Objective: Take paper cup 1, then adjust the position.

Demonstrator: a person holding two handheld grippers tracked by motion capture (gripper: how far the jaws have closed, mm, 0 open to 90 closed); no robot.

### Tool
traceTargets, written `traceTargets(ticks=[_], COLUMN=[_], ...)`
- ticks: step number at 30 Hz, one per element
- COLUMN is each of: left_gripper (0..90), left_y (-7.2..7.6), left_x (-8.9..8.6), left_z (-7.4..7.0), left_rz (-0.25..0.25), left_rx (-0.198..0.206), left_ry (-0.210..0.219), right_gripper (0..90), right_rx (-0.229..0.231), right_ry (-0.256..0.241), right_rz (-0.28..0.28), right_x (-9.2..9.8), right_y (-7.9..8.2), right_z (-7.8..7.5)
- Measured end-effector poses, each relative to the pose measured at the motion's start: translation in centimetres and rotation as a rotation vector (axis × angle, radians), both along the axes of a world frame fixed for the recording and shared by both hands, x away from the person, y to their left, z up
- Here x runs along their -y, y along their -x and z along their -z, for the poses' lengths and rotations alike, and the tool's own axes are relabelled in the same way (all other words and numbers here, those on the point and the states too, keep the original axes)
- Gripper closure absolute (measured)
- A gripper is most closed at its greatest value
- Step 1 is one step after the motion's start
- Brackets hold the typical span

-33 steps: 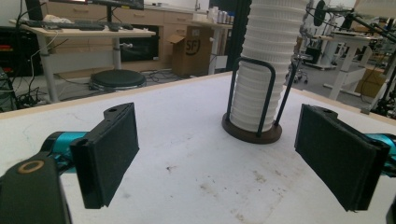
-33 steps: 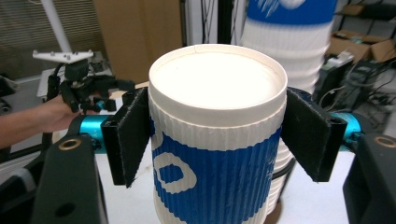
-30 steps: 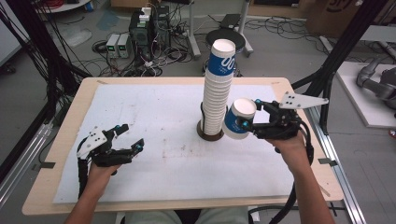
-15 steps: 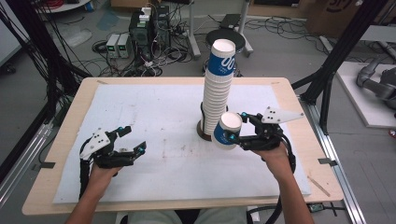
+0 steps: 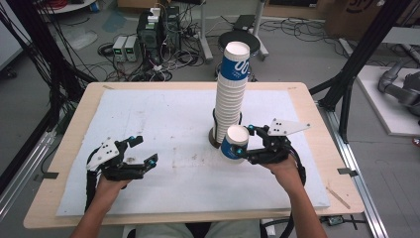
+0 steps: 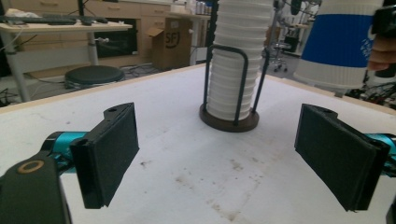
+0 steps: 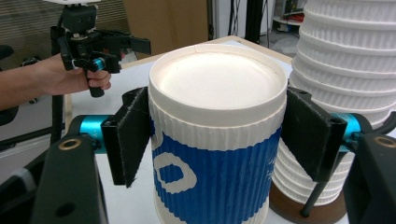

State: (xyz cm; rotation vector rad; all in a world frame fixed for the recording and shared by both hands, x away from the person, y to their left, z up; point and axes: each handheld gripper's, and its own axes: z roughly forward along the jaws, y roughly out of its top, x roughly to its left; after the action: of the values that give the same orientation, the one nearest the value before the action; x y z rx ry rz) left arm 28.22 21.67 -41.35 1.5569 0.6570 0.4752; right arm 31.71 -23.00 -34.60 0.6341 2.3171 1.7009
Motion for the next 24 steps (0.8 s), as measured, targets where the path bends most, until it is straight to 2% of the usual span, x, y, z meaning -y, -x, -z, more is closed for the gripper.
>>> traceTargets(ticks=[7,15,20,24], left_gripper=[13.3,13.3,13.3,13.2], left_y=[-0.2,-0.1,0.3,0.8], left_x=[0.5,1.5,2.4,3.4], left_z=[-0.2,-0.4,-0.8,-1.2], left_rz=[0.051,0.120,0.216,0.268], left_rx=[0.003,0.004,-0.002,0.012], left_ry=[0.004,-0.003,-0.005,-0.017], right_gripper=[28.6,28.6,28.6,28.6], right_rx=[-0.001,0.003,0.011,0.023], right_ry=[0.009,0.009,0.017,0.027], right_rz=[-0.013,-0.054,-0.089,-0.122], right_x=[-0.2,-0.5,-1.3,-2.0], right_y=[0.2,0.6,0.7,0.9], right_z=[0.2,0.2,0.1,0.2])
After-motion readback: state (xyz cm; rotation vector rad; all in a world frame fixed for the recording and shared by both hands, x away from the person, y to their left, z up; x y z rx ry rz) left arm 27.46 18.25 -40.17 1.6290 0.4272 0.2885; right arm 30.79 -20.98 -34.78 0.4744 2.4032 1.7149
